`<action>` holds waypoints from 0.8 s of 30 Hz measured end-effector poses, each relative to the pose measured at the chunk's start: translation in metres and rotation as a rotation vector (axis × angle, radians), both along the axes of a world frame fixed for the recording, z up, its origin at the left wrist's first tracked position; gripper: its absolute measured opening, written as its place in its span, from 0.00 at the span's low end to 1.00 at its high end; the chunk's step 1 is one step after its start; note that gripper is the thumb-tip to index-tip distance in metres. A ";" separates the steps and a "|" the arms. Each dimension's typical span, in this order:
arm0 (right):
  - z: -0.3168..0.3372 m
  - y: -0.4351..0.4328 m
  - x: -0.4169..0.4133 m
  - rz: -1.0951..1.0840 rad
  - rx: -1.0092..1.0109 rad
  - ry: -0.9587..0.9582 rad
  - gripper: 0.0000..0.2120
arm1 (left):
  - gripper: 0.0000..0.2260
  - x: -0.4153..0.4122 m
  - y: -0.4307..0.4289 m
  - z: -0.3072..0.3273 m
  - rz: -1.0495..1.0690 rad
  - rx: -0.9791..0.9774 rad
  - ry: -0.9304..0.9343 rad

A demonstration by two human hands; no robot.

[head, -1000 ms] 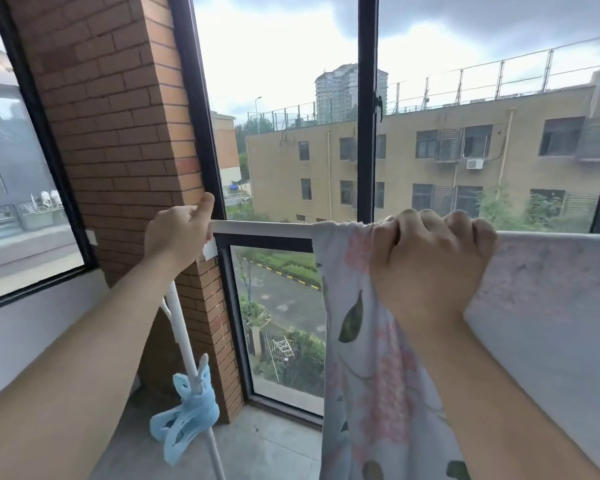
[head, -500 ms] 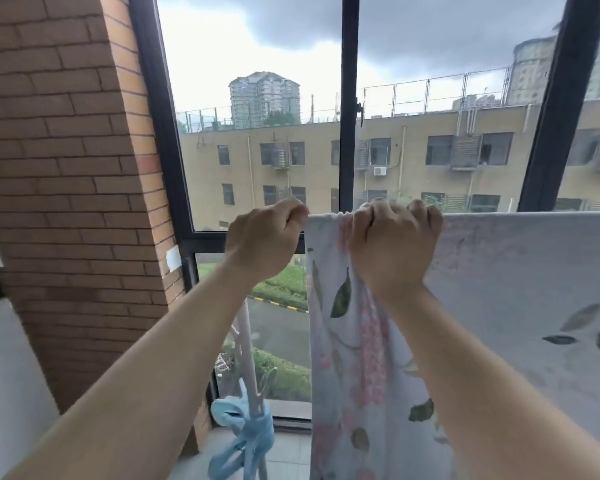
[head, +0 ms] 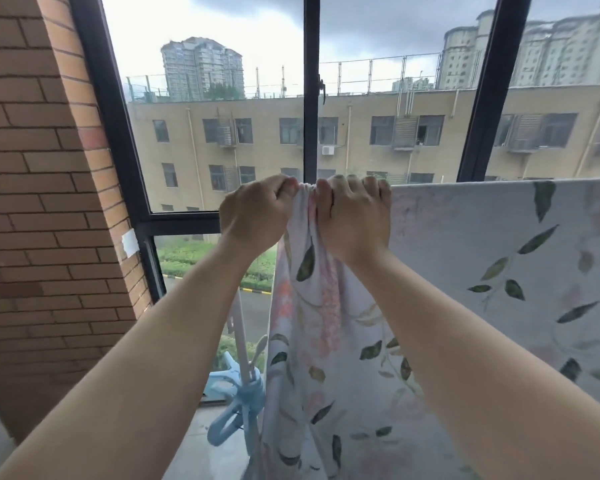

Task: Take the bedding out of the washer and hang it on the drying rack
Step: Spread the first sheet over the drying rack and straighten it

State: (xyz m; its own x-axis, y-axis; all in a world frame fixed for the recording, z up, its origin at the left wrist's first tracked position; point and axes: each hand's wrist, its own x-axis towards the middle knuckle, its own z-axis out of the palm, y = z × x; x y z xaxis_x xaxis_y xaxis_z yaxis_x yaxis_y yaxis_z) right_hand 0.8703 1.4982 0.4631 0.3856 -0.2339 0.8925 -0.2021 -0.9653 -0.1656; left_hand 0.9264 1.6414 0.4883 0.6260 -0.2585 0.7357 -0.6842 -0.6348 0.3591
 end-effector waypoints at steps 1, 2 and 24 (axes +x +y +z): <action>0.001 -0.004 -0.005 0.008 0.007 0.033 0.23 | 0.17 -0.001 -0.003 0.000 -0.013 -0.037 0.011; 0.002 -0.007 -0.008 0.024 0.011 0.066 0.23 | 0.17 0.000 -0.005 0.001 -0.018 -0.078 0.013; -0.074 -0.080 -0.098 0.072 0.144 0.600 0.28 | 0.23 -0.074 -0.051 -0.158 -0.183 -0.405 0.399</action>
